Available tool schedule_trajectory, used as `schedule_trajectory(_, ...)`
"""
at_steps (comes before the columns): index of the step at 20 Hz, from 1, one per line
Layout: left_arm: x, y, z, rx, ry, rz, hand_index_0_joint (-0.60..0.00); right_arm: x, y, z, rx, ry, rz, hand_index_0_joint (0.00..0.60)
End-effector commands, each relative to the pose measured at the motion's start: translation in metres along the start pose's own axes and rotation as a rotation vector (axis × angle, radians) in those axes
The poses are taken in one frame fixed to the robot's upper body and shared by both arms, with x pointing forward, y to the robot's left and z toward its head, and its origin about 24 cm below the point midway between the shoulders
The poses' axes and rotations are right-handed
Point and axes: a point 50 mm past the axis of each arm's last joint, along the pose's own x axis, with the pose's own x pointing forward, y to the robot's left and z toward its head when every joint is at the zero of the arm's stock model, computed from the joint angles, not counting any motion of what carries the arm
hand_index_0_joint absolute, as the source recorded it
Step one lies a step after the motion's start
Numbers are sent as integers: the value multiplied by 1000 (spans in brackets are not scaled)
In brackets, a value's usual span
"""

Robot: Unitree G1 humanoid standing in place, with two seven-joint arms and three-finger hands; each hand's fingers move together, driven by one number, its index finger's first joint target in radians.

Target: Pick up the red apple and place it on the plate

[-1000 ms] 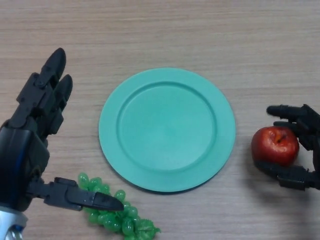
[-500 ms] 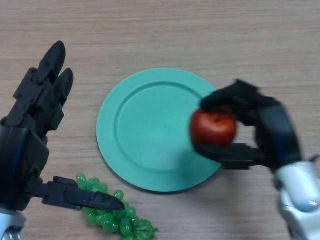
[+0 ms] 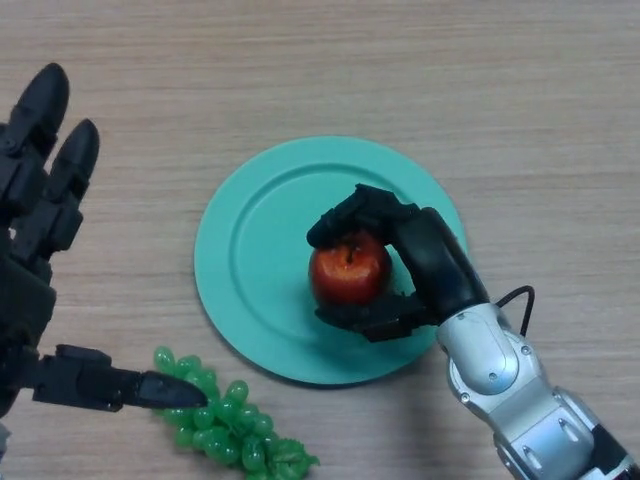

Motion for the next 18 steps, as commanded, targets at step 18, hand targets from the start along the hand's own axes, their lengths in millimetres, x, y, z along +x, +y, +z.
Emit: schedule_trajectory(18,17,15,27,130,-200,99,0,-126,-116,100,288,-446,-167,0)
